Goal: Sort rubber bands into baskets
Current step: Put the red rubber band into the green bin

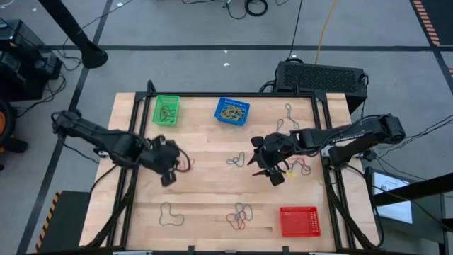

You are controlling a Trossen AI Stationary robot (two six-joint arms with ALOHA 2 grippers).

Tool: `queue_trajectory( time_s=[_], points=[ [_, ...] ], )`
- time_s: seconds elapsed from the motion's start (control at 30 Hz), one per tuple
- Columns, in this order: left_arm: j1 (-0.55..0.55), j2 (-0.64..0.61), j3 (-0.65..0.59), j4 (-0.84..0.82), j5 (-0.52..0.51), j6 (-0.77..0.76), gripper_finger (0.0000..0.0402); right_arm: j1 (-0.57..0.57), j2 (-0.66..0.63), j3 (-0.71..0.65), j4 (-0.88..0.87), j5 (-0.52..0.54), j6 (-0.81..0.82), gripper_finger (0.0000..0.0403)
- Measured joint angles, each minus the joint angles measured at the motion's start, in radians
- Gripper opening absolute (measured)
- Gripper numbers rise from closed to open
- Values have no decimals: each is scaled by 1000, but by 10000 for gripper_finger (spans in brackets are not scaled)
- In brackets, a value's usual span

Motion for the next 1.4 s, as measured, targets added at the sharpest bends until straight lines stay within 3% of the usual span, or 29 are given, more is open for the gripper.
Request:
queue_trajectory(
  time_s=[0.13, 0.33, 0.47, 0.73, 0.9, 1.4],
  points=[
    [115, -12, 0, -12, -123, 108, 0, -56, -25, 0, 1, -2, -54, 196],
    [406, -11, 0, -19, -202, 330, 0, -165, -64, 0, 1, -2, -87, 196],
    [635, -21, -1, -7, -234, 475, 0, -219, -79, 0, -24, -4, -83, 196],
    [1008, -19, -1, 85, -230, 567, 0, -305, -79, 0, -109, -6, -132, 196],
    [1102, -13, -1, 134, -139, 588, 0, -366, -86, 0, -118, -10, -173, 196],
    [1158, 9, -125, 152, -127, 594, 0, -493, -85, 0, -119, -64, -205, 196]
  ],
)
